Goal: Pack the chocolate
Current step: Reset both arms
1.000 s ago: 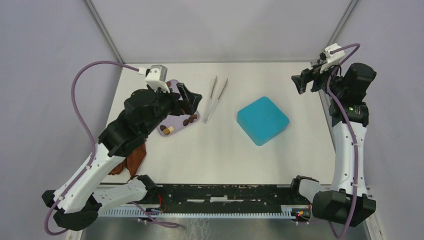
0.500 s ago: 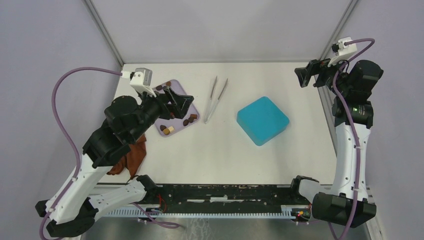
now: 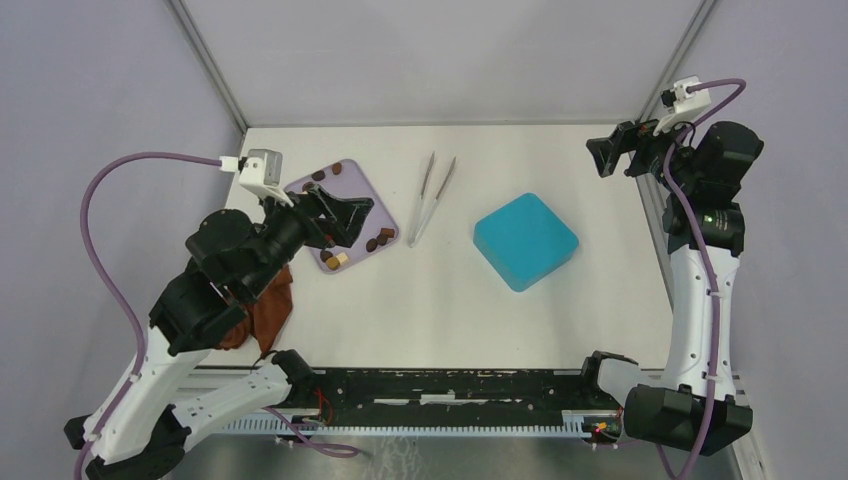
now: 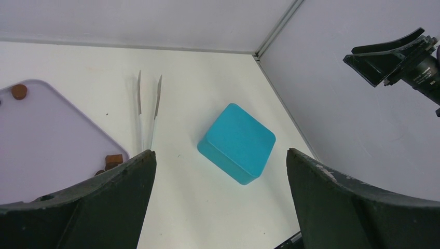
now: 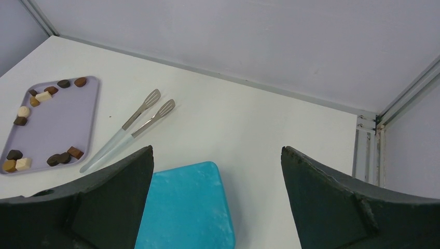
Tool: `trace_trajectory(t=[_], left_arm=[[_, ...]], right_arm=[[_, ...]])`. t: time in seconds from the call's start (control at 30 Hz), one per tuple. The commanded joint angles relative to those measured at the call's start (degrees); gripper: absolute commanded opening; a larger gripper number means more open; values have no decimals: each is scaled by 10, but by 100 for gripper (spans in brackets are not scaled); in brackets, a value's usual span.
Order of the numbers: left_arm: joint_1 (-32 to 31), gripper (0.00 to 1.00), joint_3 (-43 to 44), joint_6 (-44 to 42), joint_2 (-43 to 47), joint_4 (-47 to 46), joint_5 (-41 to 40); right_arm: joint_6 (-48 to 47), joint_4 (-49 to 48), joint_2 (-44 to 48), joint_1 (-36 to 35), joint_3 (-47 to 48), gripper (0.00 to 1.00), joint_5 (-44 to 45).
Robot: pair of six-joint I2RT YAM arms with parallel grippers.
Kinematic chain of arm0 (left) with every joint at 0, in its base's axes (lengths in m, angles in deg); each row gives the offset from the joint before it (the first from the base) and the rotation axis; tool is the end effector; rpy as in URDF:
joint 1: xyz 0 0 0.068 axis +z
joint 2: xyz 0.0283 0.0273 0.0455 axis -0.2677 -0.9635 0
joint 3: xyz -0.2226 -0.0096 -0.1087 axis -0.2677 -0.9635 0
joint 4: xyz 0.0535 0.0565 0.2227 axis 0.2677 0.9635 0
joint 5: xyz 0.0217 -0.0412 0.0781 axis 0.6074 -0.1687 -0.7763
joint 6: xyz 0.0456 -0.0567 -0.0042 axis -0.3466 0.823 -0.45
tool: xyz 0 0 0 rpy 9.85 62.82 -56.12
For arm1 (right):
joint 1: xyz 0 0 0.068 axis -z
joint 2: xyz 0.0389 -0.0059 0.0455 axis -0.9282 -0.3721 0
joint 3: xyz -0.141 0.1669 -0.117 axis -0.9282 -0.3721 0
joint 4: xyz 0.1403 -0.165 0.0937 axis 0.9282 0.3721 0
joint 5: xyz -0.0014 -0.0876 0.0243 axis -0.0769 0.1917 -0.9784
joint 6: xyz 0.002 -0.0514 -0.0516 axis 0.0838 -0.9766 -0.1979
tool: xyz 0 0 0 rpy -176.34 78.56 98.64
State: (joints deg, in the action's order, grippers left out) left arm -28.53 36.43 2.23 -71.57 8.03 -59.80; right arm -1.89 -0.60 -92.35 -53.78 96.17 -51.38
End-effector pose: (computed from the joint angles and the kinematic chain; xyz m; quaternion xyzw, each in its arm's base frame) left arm 0.1116 -0.0858 0.4318 0.0186 0.7308 -0.3120 0.6069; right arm 0.2342 -0.0242 0.4165 -0.1005 0.7372 0.1489 0.6513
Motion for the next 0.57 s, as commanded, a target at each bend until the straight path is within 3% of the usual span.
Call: trace_trajectory(t=[0.0, 0.53], left_arm=[[2, 100, -10, -4, 6, -2, -19], [2, 100, -33, -10, 16, -12, -23]], right_arm=[[6, -21, 4, 1, -1, 98, -15], [-3, -21, 3, 1, -8, 98, -33]])
